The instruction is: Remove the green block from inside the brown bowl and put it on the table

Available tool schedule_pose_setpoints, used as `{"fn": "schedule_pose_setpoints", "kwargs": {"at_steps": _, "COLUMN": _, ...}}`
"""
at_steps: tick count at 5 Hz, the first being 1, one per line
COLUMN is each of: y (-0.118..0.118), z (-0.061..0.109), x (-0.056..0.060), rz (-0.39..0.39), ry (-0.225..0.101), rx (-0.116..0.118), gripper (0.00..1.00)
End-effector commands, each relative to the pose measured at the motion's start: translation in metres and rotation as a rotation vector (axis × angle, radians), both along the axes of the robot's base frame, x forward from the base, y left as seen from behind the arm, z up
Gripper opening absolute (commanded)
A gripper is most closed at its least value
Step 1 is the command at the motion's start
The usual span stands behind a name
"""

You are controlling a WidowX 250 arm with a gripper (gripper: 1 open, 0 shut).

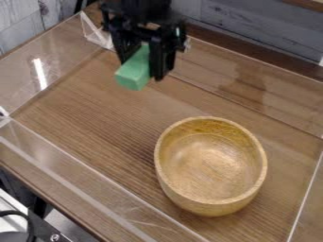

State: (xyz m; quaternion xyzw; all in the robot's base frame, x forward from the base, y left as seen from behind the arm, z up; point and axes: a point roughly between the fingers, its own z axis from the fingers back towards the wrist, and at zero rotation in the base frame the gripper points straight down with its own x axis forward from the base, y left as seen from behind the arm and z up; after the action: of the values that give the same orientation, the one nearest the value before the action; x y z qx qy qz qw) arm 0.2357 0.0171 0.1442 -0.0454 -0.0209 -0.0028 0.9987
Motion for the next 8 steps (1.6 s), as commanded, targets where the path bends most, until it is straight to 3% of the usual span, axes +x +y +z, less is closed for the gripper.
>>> {"fn": "schedule_pose_setpoints", "kwargs": {"at_steps": 1, "y": -0.005, "z": 0.003, "x": -0.004, "rz": -0.053, "ry": -0.060, "rx": 0.017, "gripper": 0.00}}
{"fn": "schedule_pose_setpoints", "kwargs": {"at_steps": 4, "y": -0.019, "z": -0.010, "x": -0.017, "rz": -0.098, "ry": -0.079, "rx": 0.032, "gripper": 0.00}}
{"fn": "schedule_pose_setpoints", "kwargs": {"at_steps": 8, "y": -0.016, "z": -0.021, "x": -0.015, "rz": -0.097, "ry": -0.100, "rx": 0.041, "gripper": 0.00}}
